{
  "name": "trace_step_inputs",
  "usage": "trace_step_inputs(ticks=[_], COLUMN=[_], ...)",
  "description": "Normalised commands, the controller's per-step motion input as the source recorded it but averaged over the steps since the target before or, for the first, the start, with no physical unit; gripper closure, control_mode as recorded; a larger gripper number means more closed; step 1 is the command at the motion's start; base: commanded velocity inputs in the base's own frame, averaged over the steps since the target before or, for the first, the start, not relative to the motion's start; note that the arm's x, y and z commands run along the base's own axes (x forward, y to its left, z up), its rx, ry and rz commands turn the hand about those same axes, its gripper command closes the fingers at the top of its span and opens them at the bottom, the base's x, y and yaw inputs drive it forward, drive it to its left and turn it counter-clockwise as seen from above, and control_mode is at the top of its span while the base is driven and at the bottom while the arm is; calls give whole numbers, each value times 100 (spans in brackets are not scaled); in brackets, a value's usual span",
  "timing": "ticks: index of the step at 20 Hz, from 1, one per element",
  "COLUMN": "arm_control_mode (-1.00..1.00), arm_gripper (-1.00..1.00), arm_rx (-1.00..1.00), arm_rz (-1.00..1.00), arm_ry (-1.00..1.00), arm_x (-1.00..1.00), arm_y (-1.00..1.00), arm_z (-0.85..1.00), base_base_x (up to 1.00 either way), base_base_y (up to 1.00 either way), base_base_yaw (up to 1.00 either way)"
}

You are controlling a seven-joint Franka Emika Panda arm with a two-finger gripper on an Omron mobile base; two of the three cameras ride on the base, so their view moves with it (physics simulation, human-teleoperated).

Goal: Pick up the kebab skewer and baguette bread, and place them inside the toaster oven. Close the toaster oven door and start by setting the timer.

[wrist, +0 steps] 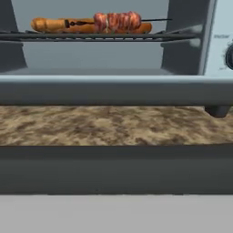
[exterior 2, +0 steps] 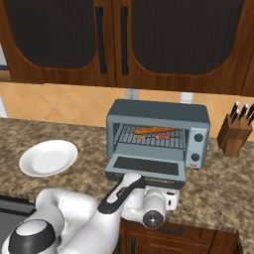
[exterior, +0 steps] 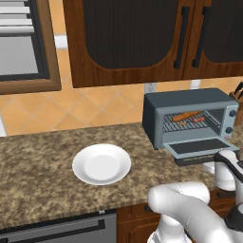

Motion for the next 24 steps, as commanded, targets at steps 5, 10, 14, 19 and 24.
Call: trace_step_inputs(ticks=[5,10,14,19,24], arm_control_mode=[-100,-100,-100,-100,-100], arm_gripper=[-100,-100,-100,-100,-100], arm_rx=[1,1,0,0,0], arm_rz=[0,0,0,0,0], arm_ry=[-15,-18,-10,-5,0], arm_x=[27,13,18,31,49], arm_y=[0,0,0,5,17], arm_z=[40,68,69,52,22], base_base_x=[0,0,0,0,0], base_base_y=[0,0,0,0,0], base_base_yaw=[0,0,0,0,0])
